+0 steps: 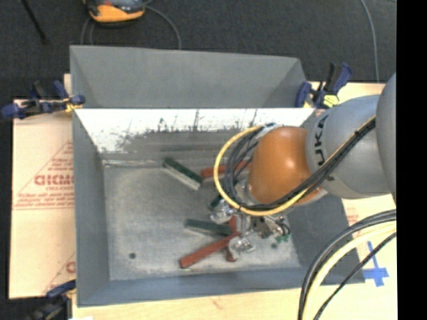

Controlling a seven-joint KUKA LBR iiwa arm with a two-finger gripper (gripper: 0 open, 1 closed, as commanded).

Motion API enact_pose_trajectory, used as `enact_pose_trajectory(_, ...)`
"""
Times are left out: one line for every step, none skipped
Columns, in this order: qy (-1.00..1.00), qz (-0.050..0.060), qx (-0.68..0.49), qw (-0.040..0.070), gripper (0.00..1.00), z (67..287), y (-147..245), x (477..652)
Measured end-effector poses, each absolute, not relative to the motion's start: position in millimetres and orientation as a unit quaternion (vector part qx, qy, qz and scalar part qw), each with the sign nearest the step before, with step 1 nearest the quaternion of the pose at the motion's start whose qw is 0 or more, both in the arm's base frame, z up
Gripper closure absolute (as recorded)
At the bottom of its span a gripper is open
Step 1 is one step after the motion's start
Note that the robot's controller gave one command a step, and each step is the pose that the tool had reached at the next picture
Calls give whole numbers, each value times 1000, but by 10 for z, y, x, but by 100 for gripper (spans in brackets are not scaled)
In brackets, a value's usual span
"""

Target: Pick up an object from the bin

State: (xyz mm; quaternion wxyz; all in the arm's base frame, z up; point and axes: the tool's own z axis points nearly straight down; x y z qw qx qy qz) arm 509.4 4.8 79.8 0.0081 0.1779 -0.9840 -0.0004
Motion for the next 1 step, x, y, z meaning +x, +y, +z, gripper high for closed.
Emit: enact_pose_trajectory(-985, 0, 172, -4, 100, 2389, 164, 4977)
